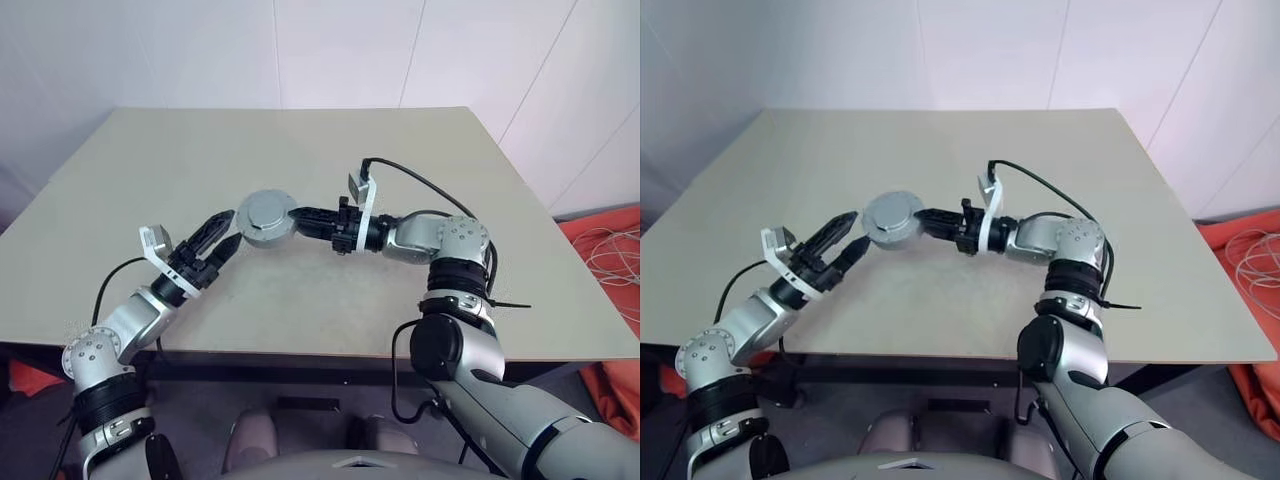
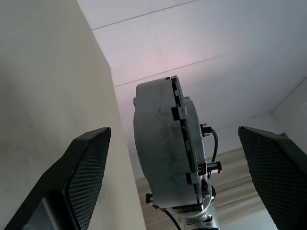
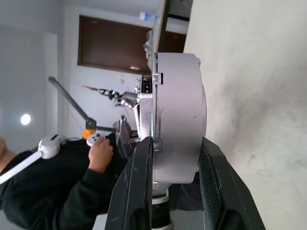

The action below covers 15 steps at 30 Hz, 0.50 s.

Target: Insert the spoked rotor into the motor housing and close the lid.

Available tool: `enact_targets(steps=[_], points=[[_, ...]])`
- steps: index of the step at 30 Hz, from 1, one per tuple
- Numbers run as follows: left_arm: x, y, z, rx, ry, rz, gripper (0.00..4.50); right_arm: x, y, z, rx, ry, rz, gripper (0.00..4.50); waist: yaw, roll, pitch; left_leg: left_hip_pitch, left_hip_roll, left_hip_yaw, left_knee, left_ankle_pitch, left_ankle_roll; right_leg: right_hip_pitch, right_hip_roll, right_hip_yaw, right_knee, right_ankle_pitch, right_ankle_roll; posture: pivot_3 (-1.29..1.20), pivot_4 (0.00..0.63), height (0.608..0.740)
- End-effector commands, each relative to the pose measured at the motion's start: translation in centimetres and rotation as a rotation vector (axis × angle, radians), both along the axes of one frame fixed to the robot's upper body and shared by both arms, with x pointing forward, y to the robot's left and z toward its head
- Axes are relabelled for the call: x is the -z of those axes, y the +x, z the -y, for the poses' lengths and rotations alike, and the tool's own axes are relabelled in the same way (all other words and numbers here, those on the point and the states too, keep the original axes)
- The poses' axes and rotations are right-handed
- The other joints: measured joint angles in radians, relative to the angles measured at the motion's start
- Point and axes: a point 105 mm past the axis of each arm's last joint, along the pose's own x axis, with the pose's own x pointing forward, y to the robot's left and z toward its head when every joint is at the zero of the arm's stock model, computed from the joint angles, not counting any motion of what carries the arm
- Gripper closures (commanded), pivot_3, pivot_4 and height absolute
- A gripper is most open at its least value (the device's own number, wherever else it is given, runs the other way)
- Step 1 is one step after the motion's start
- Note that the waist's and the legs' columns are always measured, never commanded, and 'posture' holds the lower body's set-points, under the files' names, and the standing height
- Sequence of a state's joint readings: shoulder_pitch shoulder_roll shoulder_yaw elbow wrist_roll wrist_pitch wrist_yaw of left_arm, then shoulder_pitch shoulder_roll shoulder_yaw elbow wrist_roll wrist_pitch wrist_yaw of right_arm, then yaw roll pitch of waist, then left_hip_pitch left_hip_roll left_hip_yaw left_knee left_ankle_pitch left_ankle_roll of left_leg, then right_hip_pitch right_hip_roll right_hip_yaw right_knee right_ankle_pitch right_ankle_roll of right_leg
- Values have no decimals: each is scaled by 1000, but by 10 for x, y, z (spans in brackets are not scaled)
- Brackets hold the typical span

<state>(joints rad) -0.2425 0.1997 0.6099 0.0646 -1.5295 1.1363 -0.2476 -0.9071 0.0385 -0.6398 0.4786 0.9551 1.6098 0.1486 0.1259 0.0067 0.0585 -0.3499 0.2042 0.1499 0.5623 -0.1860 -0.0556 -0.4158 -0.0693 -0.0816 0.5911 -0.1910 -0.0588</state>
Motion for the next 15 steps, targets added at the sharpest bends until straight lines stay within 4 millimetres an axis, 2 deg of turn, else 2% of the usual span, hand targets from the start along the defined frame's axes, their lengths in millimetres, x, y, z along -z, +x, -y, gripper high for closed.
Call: enact_targets(steps=[1,10,13,15], points=[[-13,1,4,9,-10,52,0,-25,-5,-4,-38,77,86,3391,0,0,0,0,0,0,0,0,0,0,0,0,0,0,0,0,0,740],[-19,7,13,20,-26,77,0,-23,-11,-5,-62,74,89,3391,-1,0,0,0,0,0,1,0,0,1,0,1,0,1,2,0,0,740],[-20,6,17,37,-30,78,588,-23,-12,-5,-66,74,89,3391,-1,0,0,1,0,0,2,0,0,3,0,1,0,1,2,0,0,740],[-21,6,18,38,-32,78,1202,-23,-13,-6,-68,73,88,3391,-1,0,0,1,0,0,2,0,0,3,0,1,0,1,2,0,0,740]])
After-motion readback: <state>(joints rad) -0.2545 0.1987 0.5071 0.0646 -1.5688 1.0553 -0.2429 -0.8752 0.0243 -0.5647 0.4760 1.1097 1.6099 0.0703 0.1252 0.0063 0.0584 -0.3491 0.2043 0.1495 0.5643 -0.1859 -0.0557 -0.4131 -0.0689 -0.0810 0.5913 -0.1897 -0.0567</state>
